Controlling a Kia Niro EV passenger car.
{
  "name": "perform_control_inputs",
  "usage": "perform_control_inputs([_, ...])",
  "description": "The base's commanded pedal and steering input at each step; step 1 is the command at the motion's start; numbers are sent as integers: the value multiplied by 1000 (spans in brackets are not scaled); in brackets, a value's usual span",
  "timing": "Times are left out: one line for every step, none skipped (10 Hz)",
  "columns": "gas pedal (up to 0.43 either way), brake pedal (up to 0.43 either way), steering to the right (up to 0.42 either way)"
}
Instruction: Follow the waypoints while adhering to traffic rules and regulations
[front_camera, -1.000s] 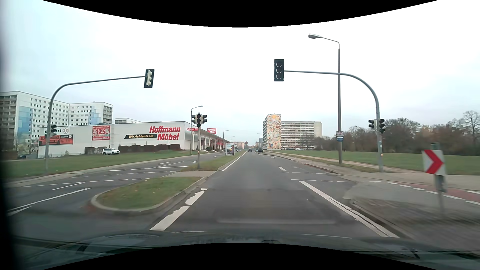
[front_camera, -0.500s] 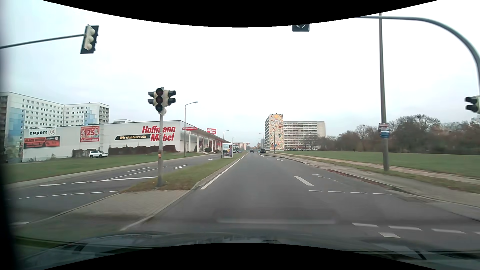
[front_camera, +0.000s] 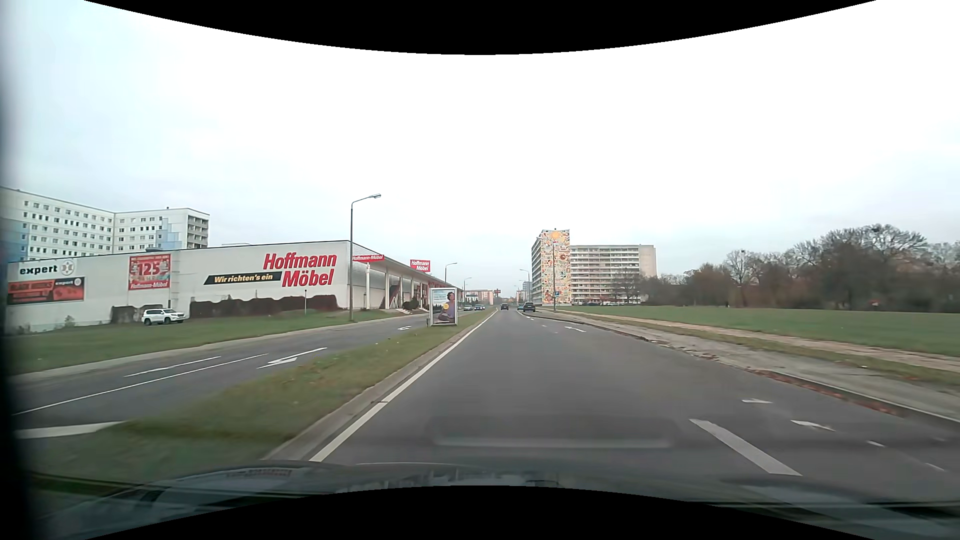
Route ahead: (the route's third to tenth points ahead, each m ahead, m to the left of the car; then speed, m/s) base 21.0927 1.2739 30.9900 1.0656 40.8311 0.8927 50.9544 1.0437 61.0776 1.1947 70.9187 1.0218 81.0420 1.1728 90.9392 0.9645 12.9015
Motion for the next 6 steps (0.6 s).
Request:
perform_control_inputs([169,0,-1])
perform_control_inputs([169,0,-1])
perform_control_inputs([157,0,-1])
perform_control_inputs([157,0,-1])
perform_control_inputs([157,0,-1])
perform_control_inputs([150,0,-1])
